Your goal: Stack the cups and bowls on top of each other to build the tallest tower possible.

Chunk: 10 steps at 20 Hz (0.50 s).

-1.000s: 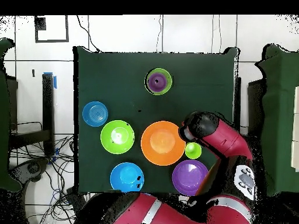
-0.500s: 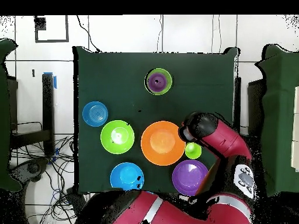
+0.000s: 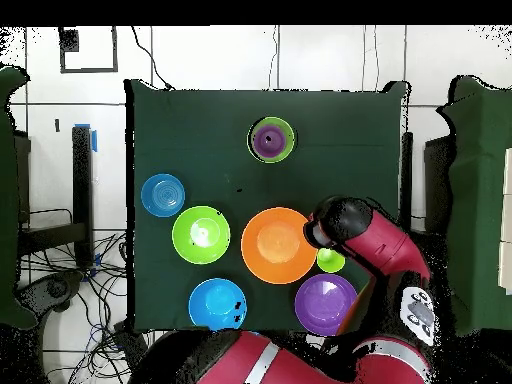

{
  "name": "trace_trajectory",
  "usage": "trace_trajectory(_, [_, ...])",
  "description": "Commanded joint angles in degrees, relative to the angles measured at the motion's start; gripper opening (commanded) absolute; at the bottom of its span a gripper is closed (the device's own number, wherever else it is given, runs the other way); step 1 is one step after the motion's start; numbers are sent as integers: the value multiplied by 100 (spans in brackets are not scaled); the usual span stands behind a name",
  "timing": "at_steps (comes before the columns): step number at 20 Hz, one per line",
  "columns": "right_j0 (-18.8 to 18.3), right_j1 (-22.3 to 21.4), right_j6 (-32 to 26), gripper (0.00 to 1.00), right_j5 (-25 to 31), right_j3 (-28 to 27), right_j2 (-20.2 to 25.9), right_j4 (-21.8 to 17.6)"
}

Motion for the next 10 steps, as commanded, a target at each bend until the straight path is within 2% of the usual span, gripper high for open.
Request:
trace_trajectory(1, [1,77,409,100,-150,435,656,-188])
trace_trajectory(10, [-129,131,387,100,-509,698,812,-142])
